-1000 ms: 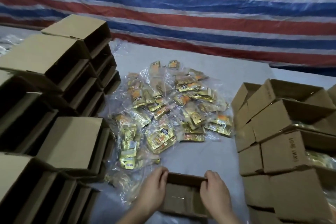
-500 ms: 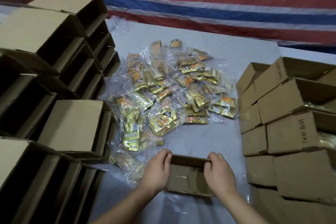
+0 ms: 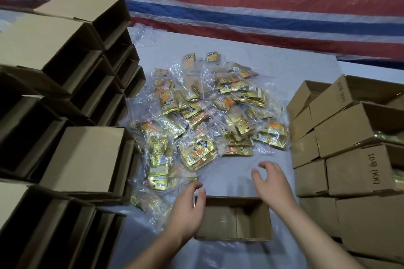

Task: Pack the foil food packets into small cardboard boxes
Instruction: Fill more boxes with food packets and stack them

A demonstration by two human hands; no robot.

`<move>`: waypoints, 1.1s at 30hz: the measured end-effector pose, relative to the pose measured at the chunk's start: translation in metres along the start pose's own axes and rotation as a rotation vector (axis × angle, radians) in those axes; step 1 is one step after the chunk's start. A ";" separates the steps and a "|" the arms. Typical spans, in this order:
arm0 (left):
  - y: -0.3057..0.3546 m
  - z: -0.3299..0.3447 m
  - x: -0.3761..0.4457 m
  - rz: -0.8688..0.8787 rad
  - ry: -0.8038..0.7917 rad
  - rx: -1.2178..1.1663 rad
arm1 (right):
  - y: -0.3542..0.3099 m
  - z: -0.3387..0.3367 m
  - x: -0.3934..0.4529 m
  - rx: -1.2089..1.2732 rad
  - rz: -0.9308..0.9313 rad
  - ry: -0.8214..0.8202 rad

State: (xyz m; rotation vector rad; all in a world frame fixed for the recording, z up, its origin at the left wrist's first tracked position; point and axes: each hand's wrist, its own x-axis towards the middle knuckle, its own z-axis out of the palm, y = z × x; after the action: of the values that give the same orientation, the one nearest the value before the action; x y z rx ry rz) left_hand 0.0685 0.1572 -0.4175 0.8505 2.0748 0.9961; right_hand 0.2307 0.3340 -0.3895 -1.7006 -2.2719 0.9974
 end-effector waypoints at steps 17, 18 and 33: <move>0.017 0.008 0.145 0.132 -0.210 0.758 | -0.057 0.030 0.199 -0.358 0.000 -0.200; 0.017 0.010 0.149 0.132 -0.222 0.781 | -0.057 0.034 0.204 -0.366 0.010 -0.210; 0.047 0.032 0.159 0.092 -0.146 0.380 | -0.044 0.028 0.206 -0.220 -0.017 -0.053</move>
State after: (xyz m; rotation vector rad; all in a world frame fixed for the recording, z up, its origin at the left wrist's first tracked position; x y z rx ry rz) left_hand 0.0172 0.3168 -0.4395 1.1811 2.1448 0.5688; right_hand 0.1083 0.5000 -0.4422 -1.7502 -2.5075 0.8236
